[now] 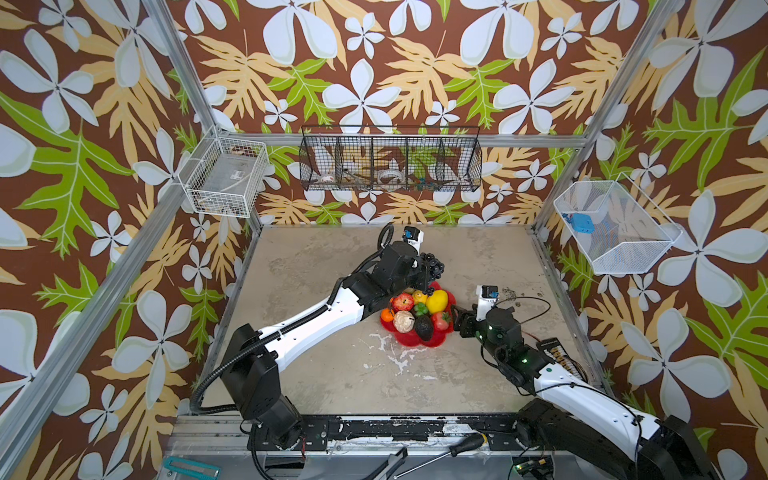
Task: Place and organize the fake fruits in the fruit bowl
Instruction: 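Raise the grapes over the plate and lower them onto the fruits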
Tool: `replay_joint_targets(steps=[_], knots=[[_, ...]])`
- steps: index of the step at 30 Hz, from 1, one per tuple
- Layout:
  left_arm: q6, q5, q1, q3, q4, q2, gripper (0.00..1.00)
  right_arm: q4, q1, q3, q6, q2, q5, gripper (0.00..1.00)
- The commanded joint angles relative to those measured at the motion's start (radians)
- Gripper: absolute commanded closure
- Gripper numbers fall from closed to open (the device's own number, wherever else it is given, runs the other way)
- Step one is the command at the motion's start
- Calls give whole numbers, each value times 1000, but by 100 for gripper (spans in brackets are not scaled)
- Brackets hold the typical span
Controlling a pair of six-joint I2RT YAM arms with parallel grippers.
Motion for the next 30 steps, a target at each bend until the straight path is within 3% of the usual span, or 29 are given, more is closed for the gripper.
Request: replay_joint_targets(steps=[1,8,14,30], knots=[[18,-56,0,44,-3,41,100,0,1,-6,11,-7,29,27],[56,-134,0,132,-62,154,100,-5,2,-9,17,-20,44,27],[63,-120,-1,139,-70,212,100,-4,1,-13,19,-27,51,27],[47,-112,-48,17,-111,173,100,-1,1,-9,18,-13,46,27]])
